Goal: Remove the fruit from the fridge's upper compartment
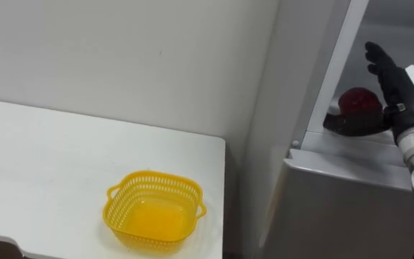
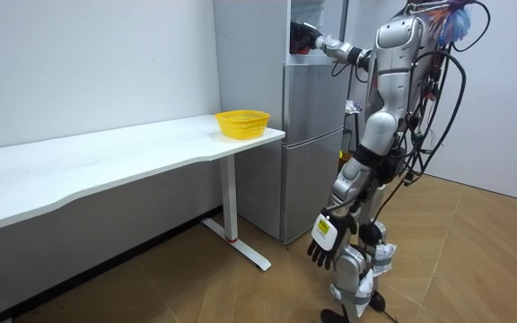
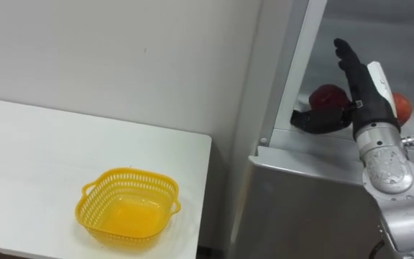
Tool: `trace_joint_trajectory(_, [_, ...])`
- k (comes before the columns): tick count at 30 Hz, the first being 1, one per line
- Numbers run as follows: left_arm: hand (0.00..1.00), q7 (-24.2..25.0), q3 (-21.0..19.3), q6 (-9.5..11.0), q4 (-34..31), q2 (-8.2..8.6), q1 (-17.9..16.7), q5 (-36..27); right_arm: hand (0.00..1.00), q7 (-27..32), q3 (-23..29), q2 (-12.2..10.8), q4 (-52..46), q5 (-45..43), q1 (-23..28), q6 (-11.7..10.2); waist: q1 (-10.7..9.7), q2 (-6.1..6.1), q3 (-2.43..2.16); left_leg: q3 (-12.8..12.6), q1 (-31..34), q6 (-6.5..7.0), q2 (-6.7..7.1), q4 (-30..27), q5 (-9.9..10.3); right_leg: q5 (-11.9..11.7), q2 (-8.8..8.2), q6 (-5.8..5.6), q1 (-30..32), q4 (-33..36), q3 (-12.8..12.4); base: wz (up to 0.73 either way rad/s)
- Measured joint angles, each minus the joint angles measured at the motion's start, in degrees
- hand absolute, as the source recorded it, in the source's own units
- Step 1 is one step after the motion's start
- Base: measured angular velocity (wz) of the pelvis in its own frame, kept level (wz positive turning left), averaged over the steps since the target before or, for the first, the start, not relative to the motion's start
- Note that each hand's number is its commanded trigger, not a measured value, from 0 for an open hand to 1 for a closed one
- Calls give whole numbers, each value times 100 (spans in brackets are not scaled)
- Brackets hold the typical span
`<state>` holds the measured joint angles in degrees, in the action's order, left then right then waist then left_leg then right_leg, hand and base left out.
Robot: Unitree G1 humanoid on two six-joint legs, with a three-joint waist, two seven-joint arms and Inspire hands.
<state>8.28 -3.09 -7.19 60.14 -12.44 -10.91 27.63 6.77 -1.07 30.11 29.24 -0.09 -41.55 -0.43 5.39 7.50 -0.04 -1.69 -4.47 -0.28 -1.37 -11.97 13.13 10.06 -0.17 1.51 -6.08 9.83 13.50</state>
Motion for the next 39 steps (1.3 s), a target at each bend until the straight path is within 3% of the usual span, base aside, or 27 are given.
trace_joint_trajectory(7, [0, -9, 2, 0, 0, 0, 12, 2, 0, -77, 3, 1, 220, 0, -112, -9, -11, 35, 2, -8, -4, 0, 5, -31, -1, 0, -4, 0, 7, -4, -5, 0])
trace_joint_trajectory(19, [0, 19, 5, -14, 7, -21, 23, -42, 0, -541, 4, 0, 960, 496, -233, -98, 6, -28, 42, 22, -168, -1, -2, -13, 0, -9, -11, 15, -184, -8, 65, 1])
trace_joint_trajectory(26, [0, 103, 5, -143, 10, -27, 16, -59, 0, -695, 13, 0, 1147, 497, -235, -113, 51, -16, 33, 25, -205, 11, 24, -32, -8, -4, -57, 7, -216, -16, 79, 0])
trace_joint_trajectory(30, [0, 112, 5, -216, 9, -33, 18, -58, 0, -773, 15, 0, 1254, 495, -244, -72, 48, 13, 2, 32, -209, 18, 32, -34, -12, -3, -57, 6, -244, -13, 86, 0])
trace_joint_trajectory(31, [0, 113, 6, -236, 9, -35, 18, -59, 11, -822, 16, 1, 1281, 495, -253, -67, 45, 19, -2, 36, -218, 18, 32, -38, -12, -3, -57, 6, -258, -15, 90, 4])
trace_joint_trajectory(32, [0, 116, 7, -250, 9, -35, 18, -59, 70, -871, 14, 1, 1323, 494, -290, -54, 37, 18, -2, 41, -222, 18, 33, -45, -12, -3, -56, 6, -270, -17, 95, 4])
trace_joint_trajectory(33, [0, 116, 7, -253, 9, -36, 18, -59, 89, -887, 14, 1, 1337, 494, -312, -25, 31, 17, -2, 42, -222, 18, 33, -48, -12, -3, -56, 6, -273, -17, 96, 4])
trace_joint_trajectory(34, [0, 116, 7, -264, 9, -40, 19, -59, 100, -910, 14, 1, 1352, 488, -346, 36, 24, 16, -3, 43, -222, 18, 34, -57, -12, -3, -57, 6, -282, -18, 96, 5])
trace_joint_trajectory(39, [0, 119, 7, -297, 25, -44, 17, -58, 100, -946, 38, 11, 1396, 478, -351, 90, 24, 13, -5, 48, -227, 18, 31, -71, -13, -3, -60, 6, -293, -17, 94, 1])
